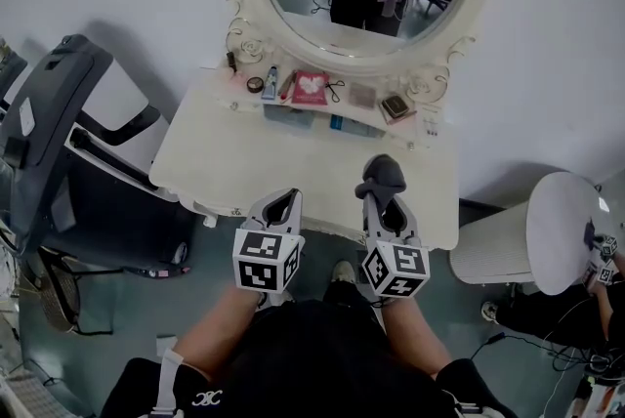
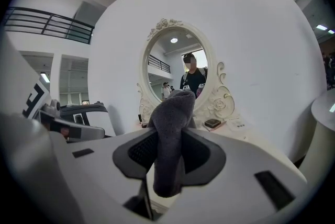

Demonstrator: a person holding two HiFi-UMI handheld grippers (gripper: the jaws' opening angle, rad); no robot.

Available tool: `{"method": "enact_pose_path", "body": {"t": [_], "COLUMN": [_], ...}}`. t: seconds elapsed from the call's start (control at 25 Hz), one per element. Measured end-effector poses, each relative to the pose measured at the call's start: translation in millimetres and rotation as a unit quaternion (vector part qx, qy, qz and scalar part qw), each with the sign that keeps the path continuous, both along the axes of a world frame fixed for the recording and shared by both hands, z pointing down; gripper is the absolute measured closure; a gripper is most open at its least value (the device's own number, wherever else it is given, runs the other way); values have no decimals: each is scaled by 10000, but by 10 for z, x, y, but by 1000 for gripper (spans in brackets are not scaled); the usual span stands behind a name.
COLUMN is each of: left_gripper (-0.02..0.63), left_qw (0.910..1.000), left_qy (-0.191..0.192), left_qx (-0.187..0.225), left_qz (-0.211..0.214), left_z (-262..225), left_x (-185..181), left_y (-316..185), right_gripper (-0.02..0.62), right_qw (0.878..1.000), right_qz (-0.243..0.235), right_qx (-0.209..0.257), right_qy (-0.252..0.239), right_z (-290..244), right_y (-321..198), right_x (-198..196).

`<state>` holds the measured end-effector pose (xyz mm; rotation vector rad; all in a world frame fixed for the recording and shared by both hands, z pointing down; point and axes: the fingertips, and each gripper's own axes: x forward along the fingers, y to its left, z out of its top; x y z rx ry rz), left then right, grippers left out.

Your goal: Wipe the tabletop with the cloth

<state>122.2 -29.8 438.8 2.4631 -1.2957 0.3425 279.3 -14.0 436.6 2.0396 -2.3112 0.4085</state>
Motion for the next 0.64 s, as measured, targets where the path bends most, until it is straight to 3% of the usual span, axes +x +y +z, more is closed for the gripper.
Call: {"method": "enact_pose_path", "body": {"t": [0.64], "left_gripper": [600], "left_qw": [9996], "left_qy": [-4], "left_qx": [-258], "left_qz": [71], "left_z": [168], "left_x": [-62], "left_y": [-10], "right_gripper": [483], "right_qw": [9998], "right_qz": [-196], "right_qx": [-26], "right_qy": [18], "right_z": [54], "right_y": [7], "right_x": [-173]}}
